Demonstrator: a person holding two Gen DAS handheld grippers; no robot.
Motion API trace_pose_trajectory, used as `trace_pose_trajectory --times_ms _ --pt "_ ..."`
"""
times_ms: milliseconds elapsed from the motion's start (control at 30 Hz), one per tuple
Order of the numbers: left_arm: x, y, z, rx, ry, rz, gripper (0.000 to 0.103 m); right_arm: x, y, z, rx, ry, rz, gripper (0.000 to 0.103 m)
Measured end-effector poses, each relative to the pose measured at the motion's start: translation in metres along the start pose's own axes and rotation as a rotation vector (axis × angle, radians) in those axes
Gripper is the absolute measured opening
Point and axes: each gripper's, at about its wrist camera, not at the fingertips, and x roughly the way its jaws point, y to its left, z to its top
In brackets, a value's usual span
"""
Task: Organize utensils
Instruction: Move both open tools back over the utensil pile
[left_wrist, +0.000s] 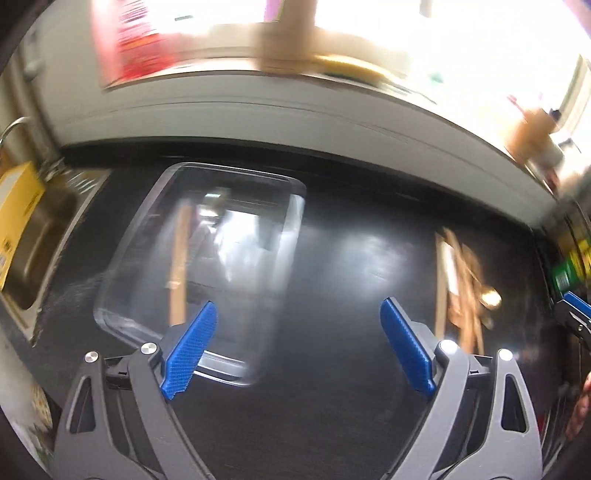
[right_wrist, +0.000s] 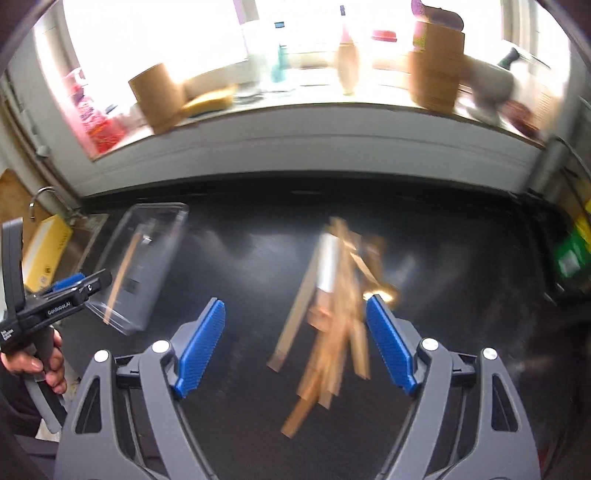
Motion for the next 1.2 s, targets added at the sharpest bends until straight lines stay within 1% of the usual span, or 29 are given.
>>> trace_pose_trajectory --times_ms 67,133,167,267,367,500,600,667,833,933,1033,1133,1200 --pt "-0.001 -0.036 -0.007 0.039 0.005 -0.034 0.088 -0.015 -0.024 -0.013 0.011 -0.006 -0.014 0.077" --pt "-0.001 -0.062 -0.011 0.073 0.007 -0.057 0.089 -0.025 -0.039 -0.023 0.009 -0.013 -0.031 0.077" --pt "-0.002 -0.076 -0.013 0.093 0.009 -0.066 0.092 -0.030 -0.046 -0.028 0.007 -0.014 -0.035 0.077" --pt "-0.006 -0.109 -0.021 0.140 -0.005 -0.076 0.093 -0.038 -0.060 -0.037 0.004 -0.018 -0.039 0.077" --pt "-0.005 -0.131 -0.026 0.166 -0.004 -0.069 0.094 -0.044 -0.073 -0.041 0.003 -0.019 -0.031 0.077" --pt "-0.001 -0.150 -0.031 0.207 -0.012 -0.046 0.094 -0.042 -0.088 -0.043 -0.004 -0.018 -0.022 0.077" --pt "0.014 -0.161 -0.035 0.261 -0.011 -0.016 0.094 -0.036 -0.095 -0.043 -0.006 -0.007 -0.012 0.077" --pt "0.027 -0.167 -0.036 0.289 0.013 -0.014 0.094 -0.029 -0.099 -0.042 -0.016 -0.007 -0.004 0.077" --pt "0.064 -0.181 -0.042 0.365 0.033 -0.018 0.094 0.002 -0.106 -0.040 -0.067 0.008 -0.010 0.077" --pt "0.089 -0.185 -0.045 0.405 0.046 -0.028 0.094 0.037 -0.114 -0.039 -0.089 0.041 -0.010 0.077" --pt "0.117 -0.182 -0.047 0.436 0.086 -0.025 0.094 0.072 -0.121 -0.037 -0.104 0.080 -0.008 0.076" --pt "0.138 -0.176 -0.045 0.456 0.098 -0.026 0.094 0.104 -0.125 -0.035 -0.123 0.112 0.008 0.075" --pt "0.151 -0.171 -0.041 0.457 0.109 -0.050 0.093 0.125 -0.124 -0.032 -0.129 0.130 0.030 0.073"
